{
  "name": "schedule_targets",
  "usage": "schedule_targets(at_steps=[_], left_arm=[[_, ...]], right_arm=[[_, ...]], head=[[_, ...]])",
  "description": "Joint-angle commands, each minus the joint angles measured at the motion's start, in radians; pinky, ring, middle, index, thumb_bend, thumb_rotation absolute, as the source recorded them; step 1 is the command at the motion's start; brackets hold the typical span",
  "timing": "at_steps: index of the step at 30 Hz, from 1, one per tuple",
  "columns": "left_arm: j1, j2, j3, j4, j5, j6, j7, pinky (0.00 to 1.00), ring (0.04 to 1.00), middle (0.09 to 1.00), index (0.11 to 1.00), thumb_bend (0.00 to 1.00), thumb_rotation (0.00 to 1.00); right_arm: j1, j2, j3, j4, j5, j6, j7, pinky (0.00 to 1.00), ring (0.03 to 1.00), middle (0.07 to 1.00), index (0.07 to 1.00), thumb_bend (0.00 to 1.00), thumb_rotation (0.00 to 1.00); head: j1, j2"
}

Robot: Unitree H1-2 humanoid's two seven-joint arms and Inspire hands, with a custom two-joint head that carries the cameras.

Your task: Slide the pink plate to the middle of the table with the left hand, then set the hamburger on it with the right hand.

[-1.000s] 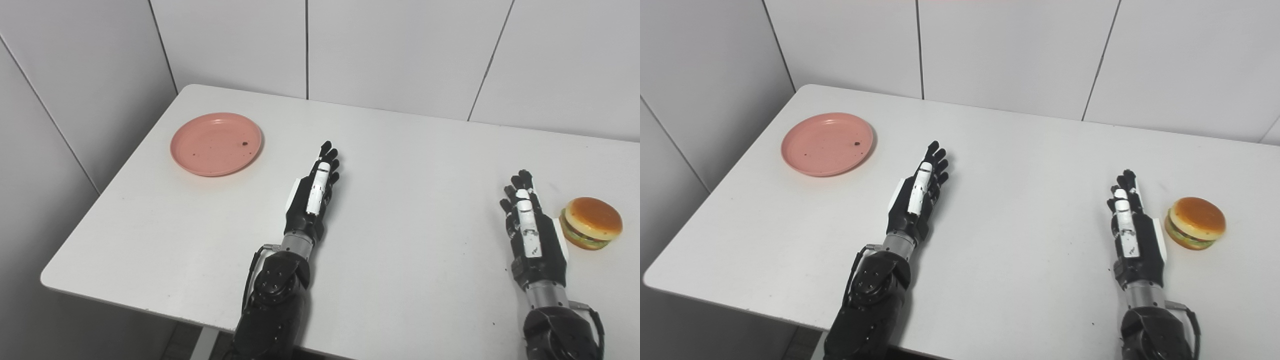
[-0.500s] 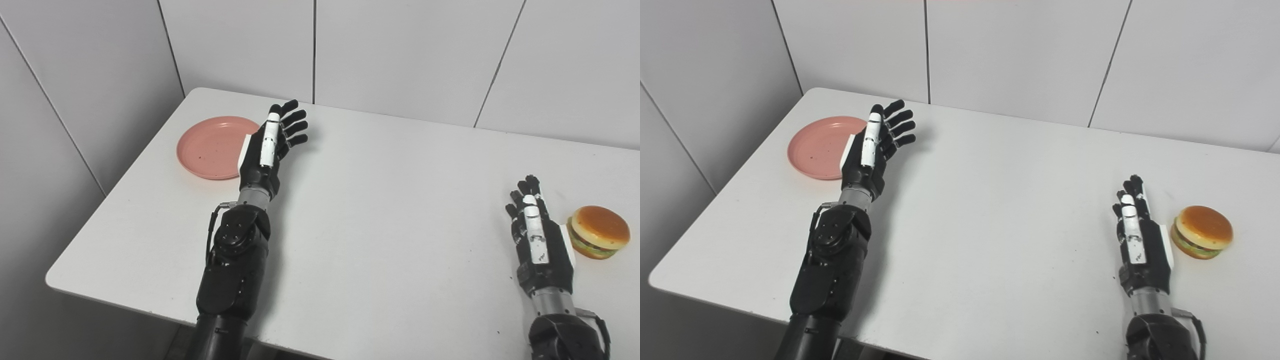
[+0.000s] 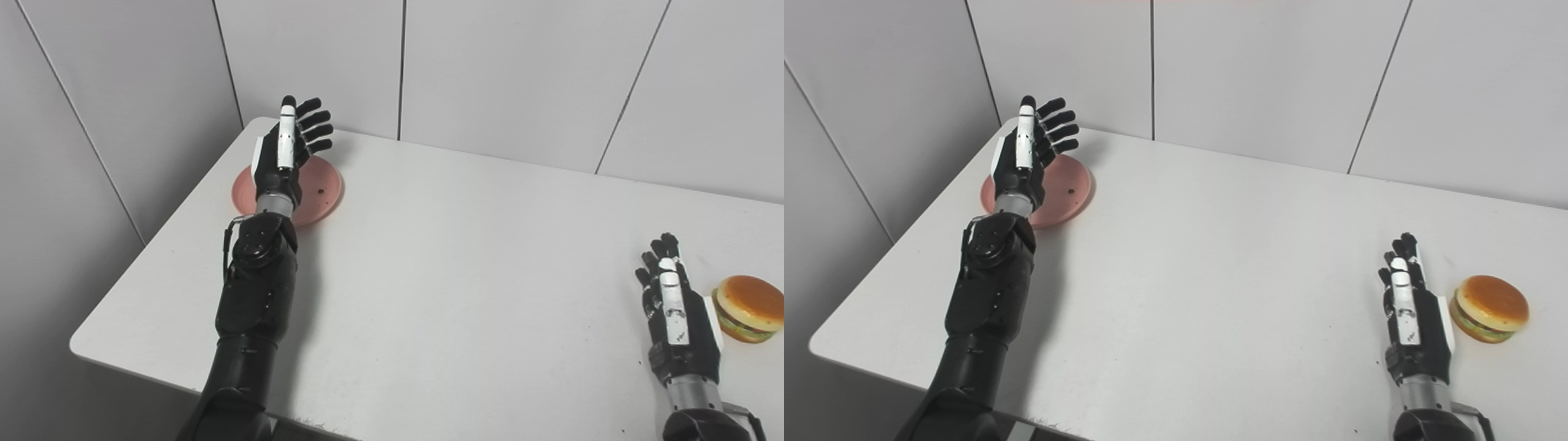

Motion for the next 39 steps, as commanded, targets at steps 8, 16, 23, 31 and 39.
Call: schedule_targets(at_steps=[8, 16, 23, 31, 39], left_arm=[[-0.112, 0.123, 0.053, 0.139, -0.026, -0.097, 0.007, 0.69, 0.717, 0.708, 0.7, 0.41, 0.97], [-0.136, 0.208, 0.051, 0.295, -0.024, -0.221, -0.01, 0.75, 0.779, 0.77, 0.74, 0.3, 1.0], [-0.14, 0.251, 0.06, 0.368, -0.045, -0.268, -0.021, 0.73, 0.769, 0.763, 0.739, 0.26, 0.99], [-0.153, 0.295, 0.039, 0.516, -0.034, -0.347, -0.045, 0.74, 0.781, 0.774, 0.744, 0.25, 0.93], [-0.185, 0.305, 0.048, 0.659, -0.08, -0.385, -0.1, 0.76, 0.79, 0.779, 0.744, 0.27, 0.87]], right_arm=[[0.017, -0.014, -0.01, 0.029, 0.013, -0.057, 0.02, 1.0, 1.0, 1.0, 1.0, 0.58, 0.86], [0.017, -0.014, -0.008, 0.023, 0.013, -0.05, 0.019, 1.0, 1.0, 1.0, 1.0, 0.58, 0.85], [0.018, -0.011, -0.009, 0.022, 0.012, -0.055, 0.015, 1.0, 1.0, 1.0, 1.0, 0.58, 0.85], [0.016, -0.011, -0.007, 0.02, 0.018, -0.051, 0.021, 1.0, 1.0, 1.0, 1.0, 0.58, 0.85], [0.023, -0.006, -0.005, -0.008, 0.015, -0.022, 0.011, 1.0, 1.0, 1.0, 1.0, 0.59, 0.84]], head=[[0.01, -0.005], [0.014, -0.005], [0.013, -0.007], [0.011, -0.002], [0.006, 0.002]])
